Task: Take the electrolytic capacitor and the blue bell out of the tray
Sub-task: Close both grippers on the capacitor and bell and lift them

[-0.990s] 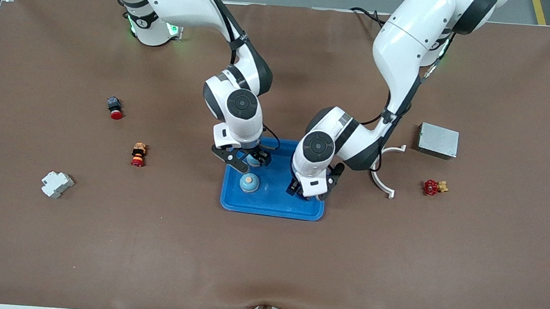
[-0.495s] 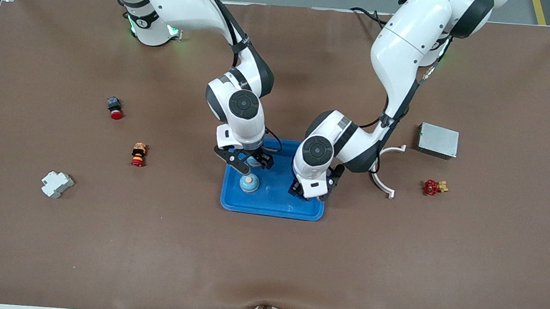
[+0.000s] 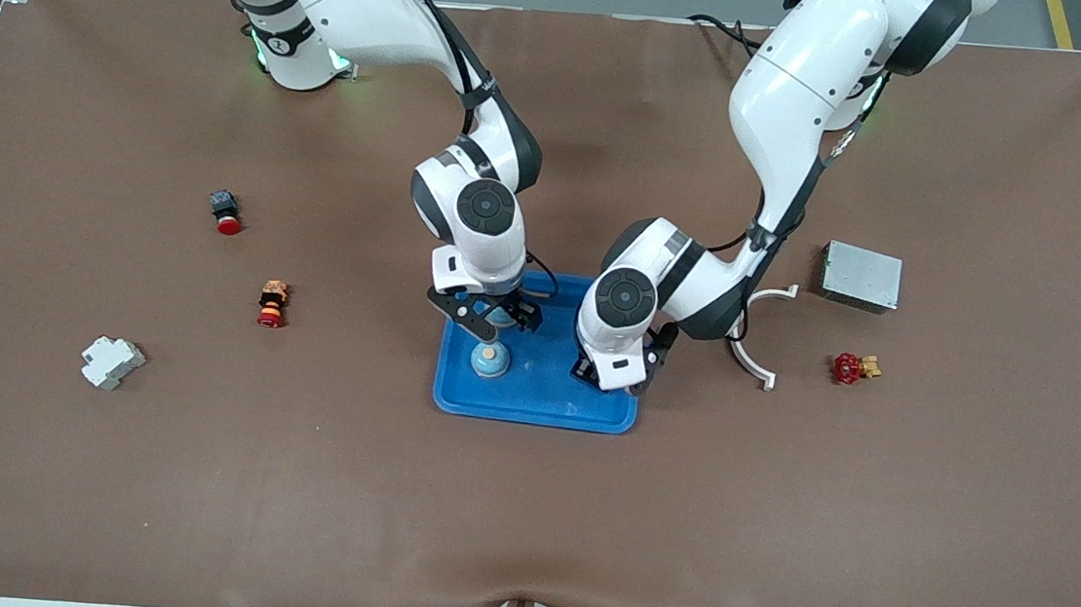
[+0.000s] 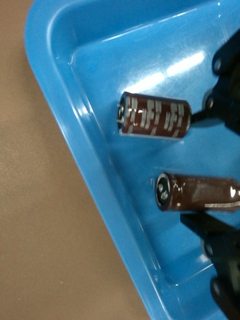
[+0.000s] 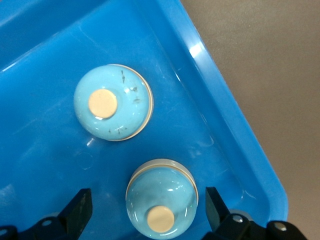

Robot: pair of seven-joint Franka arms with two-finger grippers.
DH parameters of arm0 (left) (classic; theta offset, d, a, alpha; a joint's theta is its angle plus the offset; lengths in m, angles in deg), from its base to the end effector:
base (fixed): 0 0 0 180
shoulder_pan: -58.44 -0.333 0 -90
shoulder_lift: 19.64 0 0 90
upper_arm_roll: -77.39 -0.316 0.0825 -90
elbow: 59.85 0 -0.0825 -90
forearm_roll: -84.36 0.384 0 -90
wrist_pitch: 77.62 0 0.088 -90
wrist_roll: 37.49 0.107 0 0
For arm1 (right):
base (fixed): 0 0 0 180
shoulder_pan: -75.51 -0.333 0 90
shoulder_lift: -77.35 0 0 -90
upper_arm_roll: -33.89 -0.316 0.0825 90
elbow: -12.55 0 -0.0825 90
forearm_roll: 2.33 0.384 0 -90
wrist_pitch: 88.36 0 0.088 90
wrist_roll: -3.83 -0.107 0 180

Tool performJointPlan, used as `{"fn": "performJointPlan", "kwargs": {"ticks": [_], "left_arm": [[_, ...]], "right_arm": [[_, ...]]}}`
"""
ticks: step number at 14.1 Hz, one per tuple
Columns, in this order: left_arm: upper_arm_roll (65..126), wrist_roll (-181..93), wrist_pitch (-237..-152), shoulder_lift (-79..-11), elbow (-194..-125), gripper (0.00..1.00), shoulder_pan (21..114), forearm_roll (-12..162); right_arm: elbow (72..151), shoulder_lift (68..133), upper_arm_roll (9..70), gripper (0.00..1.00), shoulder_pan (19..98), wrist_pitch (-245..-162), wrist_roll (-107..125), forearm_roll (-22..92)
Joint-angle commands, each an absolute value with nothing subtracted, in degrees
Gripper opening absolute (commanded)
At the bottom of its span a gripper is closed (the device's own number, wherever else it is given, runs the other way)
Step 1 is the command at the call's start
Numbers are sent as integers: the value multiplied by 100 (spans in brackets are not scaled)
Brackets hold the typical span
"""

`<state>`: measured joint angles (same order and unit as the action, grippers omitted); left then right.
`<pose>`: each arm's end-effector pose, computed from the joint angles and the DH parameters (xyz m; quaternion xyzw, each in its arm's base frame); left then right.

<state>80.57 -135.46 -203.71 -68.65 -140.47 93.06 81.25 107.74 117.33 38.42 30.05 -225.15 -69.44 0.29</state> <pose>0.5743 -0.4383 0.1852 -0.8510 -0.5225 0.0510 0.0121 0.5145 0.4548 0.2047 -0.9584 0.2850 -0.0162 0.0079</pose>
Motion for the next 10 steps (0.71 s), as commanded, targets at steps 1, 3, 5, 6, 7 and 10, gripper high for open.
{"fn": "performJointPlan", "kwargs": {"ticks": [1,3,5,6,7,10], "left_arm": [[8020,-13646,-20374,-6895,-13991,46,9333,8120],[8021,-13698,-20374,-6895,-14000,26,9324,8111],[8021,-13769,-20374,-6895,-14000,0,9324,8120],[8020,-13795,-20374,-6895,-14000,0,9324,8120],[8020,-13804,-20374,-6878,-13991,0,9324,8120],[8021,-13795,-20374,-6816,-13965,0,9307,8111]], "right_arm": [[10712,11813,3899,100,2885,-22529,-7070,92],[10712,11813,3899,100,2858,-22494,-7079,92],[10730,11813,3899,100,2849,-22494,-7079,92],[10739,11813,3899,100,2832,-22503,-7079,92],[10739,11813,3899,86,2814,-22494,-7079,92],[10730,11813,3899,8,2814,-22503,-7079,92]]}}
